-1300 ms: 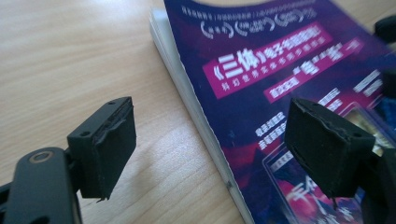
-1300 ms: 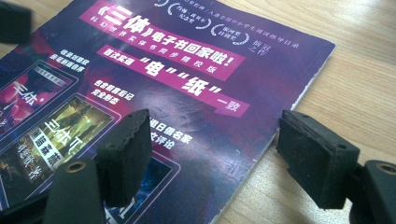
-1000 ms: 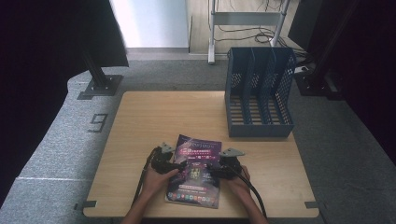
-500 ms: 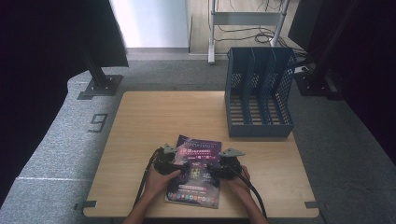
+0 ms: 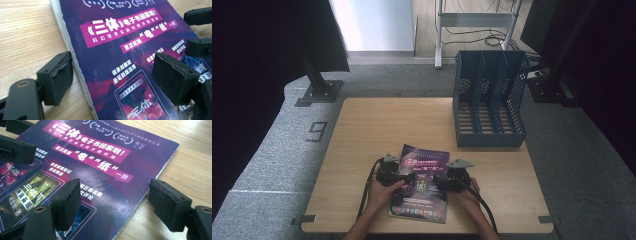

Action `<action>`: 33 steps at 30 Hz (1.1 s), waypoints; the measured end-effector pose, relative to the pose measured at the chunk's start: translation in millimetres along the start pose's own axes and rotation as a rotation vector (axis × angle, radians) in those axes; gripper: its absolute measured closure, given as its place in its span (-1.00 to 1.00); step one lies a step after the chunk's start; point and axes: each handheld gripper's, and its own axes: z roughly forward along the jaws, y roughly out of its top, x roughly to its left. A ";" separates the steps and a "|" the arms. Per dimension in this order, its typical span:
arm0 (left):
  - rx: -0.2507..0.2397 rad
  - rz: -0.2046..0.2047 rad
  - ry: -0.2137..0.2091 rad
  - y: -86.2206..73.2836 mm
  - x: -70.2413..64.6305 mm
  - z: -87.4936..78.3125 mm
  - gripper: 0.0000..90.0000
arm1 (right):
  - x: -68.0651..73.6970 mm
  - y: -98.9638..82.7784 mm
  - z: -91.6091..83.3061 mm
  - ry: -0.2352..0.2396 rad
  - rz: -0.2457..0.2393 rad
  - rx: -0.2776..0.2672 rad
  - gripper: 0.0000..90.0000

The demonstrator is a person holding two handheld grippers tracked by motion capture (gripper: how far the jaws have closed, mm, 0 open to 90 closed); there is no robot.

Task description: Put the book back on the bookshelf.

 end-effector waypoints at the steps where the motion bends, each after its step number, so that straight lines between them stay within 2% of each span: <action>1: 0.000 0.003 0.004 -0.1 -0.3 0.0 -0.58 | 0.0 0.0 0.0 0.000 0.000 0.000 -0.43; 6: 0.000 0.013 0.021 -0.6 -1.8 0.3 -0.55 | 0.0 0.0 0.0 0.000 0.000 0.000 -0.43; 12: -0.010 0.008 0.014 -0.1 -1.9 -1.7 -0.54 | 0.1 0.0 0.0 -0.001 -0.001 0.000 -0.43; 16: -0.019 0.003 -0.006 1.3 -1.0 -4.7 -0.54 | 0.1 0.0 0.0 -0.001 -0.001 0.000 -0.43; 21: -0.031 0.015 -0.011 2.1 -2.1 -7.3 -0.54 | 0.1 0.0 0.0 -0.001 -0.001 0.000 -0.43; 25: -0.048 0.005 -0.062 5.0 -0.3 -14.0 -0.54 | 0.1 0.0 0.0 -0.001 -0.001 0.000 -0.43; 33: -0.056 0.022 -0.066 5.0 -2.2 -15.3 -0.52 | 0.1 0.0 0.0 -0.001 0.000 0.000 -0.43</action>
